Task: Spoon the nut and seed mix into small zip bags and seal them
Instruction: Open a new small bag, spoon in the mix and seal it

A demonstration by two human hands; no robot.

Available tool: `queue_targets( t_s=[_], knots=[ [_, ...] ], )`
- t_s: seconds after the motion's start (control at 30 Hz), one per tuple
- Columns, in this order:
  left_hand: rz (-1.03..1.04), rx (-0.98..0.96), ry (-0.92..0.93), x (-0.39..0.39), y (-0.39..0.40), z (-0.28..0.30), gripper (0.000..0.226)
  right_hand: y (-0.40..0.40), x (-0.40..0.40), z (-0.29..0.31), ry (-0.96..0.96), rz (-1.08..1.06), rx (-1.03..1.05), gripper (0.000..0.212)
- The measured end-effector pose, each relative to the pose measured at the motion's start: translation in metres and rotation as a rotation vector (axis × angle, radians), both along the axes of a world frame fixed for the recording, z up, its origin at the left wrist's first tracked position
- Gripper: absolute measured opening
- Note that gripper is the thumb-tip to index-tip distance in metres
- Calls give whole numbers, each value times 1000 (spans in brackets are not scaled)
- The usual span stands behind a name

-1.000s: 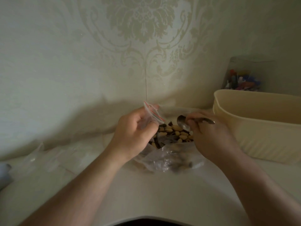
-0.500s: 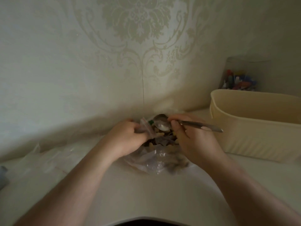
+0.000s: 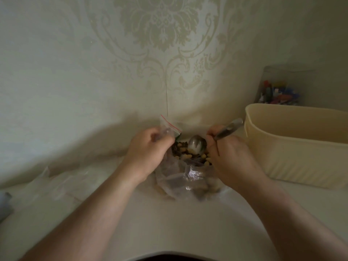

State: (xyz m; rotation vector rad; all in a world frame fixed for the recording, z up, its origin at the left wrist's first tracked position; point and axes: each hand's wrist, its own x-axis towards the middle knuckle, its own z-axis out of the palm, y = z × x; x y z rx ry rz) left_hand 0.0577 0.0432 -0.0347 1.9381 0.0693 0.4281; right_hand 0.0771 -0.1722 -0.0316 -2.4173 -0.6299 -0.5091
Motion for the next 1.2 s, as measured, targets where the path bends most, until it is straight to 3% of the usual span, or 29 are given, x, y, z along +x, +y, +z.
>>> queue_targets(
  t_s=[0.07,0.13,0.2,0.3,0.37,0.53,0.6,0.7,0.83,0.87,0.97,1.07,1.2],
  knots=[
    [-111,-227,-52,0,-10,3,47,2,-2,1,27,26,-10,19],
    [-187,-419,-99,0,-19,5,39,5,-5,2,53,53,16,21],
    [-258,-542,-139,-1,-24,9,27,8,-9,2,50,74,55,23],
    [-324,-640,-135,-3,-26,13,28,12,-8,-3,100,59,104,23],
    [-248,-483,-64,-3,-19,16,26,13,-5,-6,207,28,215,25],
    [83,479,201,-7,24,30,45,7,-5,-2,398,-13,412,26],
    [134,659,240,-10,33,31,34,6,-6,0,448,-6,458,24],
    [164,611,62,-14,25,30,41,7,-8,4,472,5,531,22],
    [156,497,-440,-17,4,28,37,4,-5,4,437,5,553,21],
    [101,399,-437,-17,1,26,36,3,-4,5,434,16,554,21],
    [-148,122,-184,-21,-7,20,41,-2,-5,10,422,37,592,19],
    [-266,248,-24,-18,0,11,47,-7,-7,16,385,20,574,19],
    [-244,518,8,-21,7,9,56,-12,-8,20,400,30,511,20]
  ],
)
